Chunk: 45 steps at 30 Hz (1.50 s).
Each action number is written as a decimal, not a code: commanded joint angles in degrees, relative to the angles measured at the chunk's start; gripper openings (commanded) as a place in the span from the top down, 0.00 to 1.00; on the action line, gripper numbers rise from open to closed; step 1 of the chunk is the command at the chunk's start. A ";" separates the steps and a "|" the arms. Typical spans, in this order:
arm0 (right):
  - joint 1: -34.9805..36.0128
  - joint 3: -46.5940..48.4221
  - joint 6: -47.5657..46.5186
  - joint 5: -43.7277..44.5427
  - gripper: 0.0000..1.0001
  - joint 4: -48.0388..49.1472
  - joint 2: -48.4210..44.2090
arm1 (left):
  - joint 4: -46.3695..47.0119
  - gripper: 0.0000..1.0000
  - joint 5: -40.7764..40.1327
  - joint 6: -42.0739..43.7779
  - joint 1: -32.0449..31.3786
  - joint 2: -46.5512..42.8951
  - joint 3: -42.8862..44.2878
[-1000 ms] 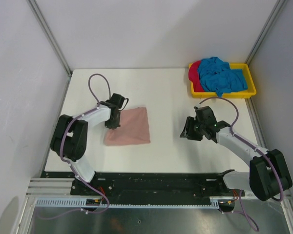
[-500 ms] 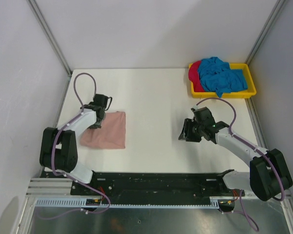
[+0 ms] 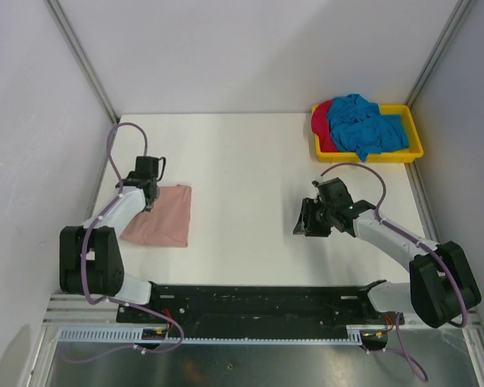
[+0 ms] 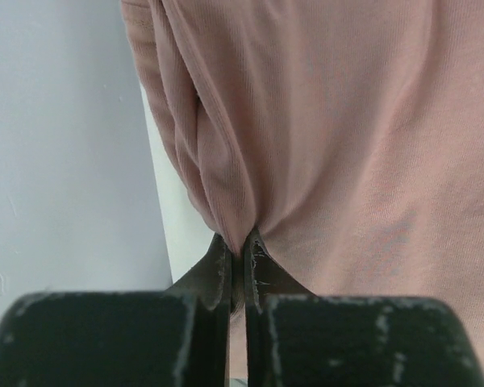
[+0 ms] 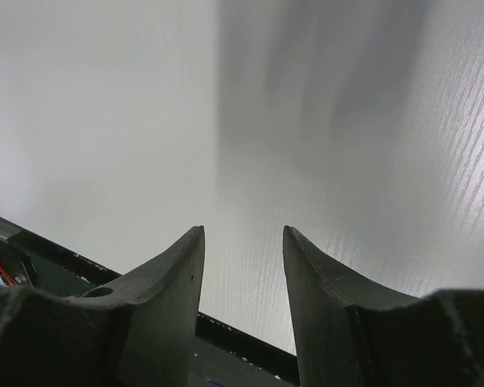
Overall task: Fold and stack the t-shirts
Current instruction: Put the neatly folded tshirt into the corner of the board with the left arm
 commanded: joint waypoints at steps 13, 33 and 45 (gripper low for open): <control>0.99 -0.12 -1.67 -3.01 0.52 0.43 2.39 | 4.07 1.00 -1.94 6.24 6.25 -2.48 2.10; 1.50 -0.15 -1.86 -2.88 0.53 0.38 3.12 | 4.14 0.98 -3.35 6.42 7.29 -1.22 4.50; 2.15 -0.15 -1.75 -1.50 0.52 0.52 2.65 | 1.13 0.01 -8.19 -4.83 7.27 -2.64 9.73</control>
